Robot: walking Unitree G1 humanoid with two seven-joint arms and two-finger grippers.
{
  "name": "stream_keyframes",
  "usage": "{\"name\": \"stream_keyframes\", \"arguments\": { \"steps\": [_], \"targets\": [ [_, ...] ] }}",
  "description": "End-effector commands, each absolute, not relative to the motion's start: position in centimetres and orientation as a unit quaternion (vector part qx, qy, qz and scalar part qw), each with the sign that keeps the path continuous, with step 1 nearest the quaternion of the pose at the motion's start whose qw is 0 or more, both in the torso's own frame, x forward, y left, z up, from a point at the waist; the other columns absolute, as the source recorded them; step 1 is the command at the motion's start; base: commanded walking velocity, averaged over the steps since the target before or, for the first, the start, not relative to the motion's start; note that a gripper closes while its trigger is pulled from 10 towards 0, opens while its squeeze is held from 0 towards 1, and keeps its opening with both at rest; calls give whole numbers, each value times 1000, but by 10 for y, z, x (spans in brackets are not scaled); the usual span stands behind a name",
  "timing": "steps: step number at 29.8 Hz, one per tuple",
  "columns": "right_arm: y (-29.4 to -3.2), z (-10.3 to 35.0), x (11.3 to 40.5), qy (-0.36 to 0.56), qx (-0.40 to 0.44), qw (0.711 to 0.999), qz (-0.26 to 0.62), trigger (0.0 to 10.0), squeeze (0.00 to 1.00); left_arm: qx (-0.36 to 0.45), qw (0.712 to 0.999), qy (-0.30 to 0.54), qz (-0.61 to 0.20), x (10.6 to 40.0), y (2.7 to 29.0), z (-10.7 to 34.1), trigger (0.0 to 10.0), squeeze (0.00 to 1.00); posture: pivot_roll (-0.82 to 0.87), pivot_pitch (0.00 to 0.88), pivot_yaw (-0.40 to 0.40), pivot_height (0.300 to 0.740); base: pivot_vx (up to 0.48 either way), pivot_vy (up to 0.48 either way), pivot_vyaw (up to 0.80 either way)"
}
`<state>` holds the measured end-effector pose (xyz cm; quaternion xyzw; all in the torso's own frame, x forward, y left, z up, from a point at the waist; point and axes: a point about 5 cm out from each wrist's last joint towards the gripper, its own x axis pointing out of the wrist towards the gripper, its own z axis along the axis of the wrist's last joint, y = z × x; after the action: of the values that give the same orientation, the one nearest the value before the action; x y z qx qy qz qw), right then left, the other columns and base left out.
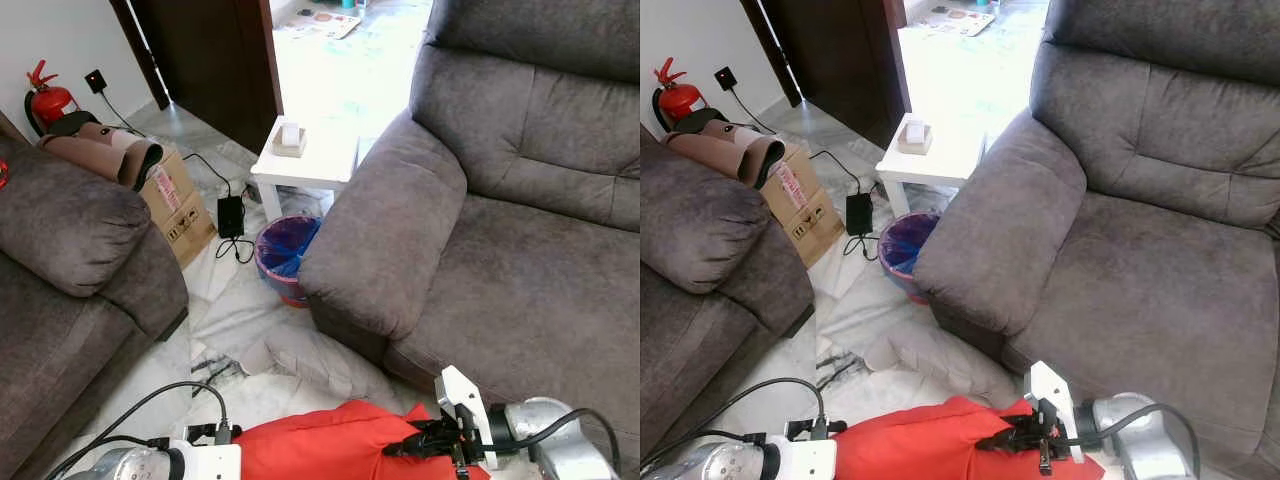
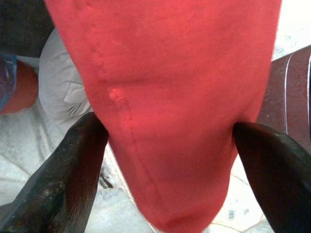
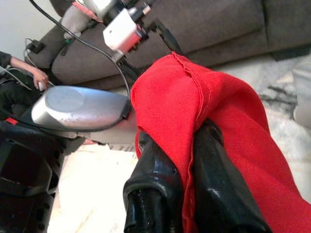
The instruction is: Move the pillow to the sofa from floor
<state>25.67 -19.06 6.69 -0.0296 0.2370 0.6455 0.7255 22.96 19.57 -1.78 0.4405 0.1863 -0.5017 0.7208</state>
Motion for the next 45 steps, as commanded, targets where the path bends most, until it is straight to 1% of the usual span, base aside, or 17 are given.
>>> {"name": "stream_keyframes", "arguments": {
  "steps": [1,5,9,10,11,12,14,15,20,31,45],
  "targets": [
    [-184,79,257,199,-25,711,674,10000,0,441,713,215,-500,218,202,-28,10000,0,10,178,66,740,0,0,0],
    [-185,84,255,196,-24,704,682,10000,0,438,717,215,-498,218,199,-29,10000,0,6,171,64,740,0,0,0],
    [-187,90,256,190,-25,703,685,10000,0,432,722,209,-499,218,194,-30,10000,0,4,172,61,740,0,0,0],
    [-187,91,256,190,-26,705,683,10000,0,425,728,208,-496,219,192,-30,10000,0,4,175,60,740,0,0,0],
    [-187,91,256,191,-26,705,683,10000,0,420,731,206,-496,220,190,-29,4039,0,1,181,56,740,0,0,0],
    [-187,90,256,191,-25,704,684,10000,0,417,734,203,-497,221,188,-29,902,0,3,182,55,740,0,0,0],
    [-186,91,255,191,-23,702,685,10000,0,411,738,195,-499,222,185,-27,902,0,4,187,56,740,0,0,0],
    [-185,91,254,191,-22,702,686,10000,0,408,740,192,-499,223,183,-27,0,0,4,188,57,740,0,0,0],
    [-184,91,254,186,-12,706,683,10000,0,396,749,192,-495,224,180,-27,0,0,4,197,53,740,0,0,0],
    [-179,92,254,182,-7,706,684,10000,0,388,736,200,-518,223,177,-27,0,0,8,205,48,740,0,0,0],
    [-176,90,255,180,-2,712,679,10000,0,368,751,199,-511,226,173,-26,0,0,8,221,46,740,0,0,0]
  ]
}}
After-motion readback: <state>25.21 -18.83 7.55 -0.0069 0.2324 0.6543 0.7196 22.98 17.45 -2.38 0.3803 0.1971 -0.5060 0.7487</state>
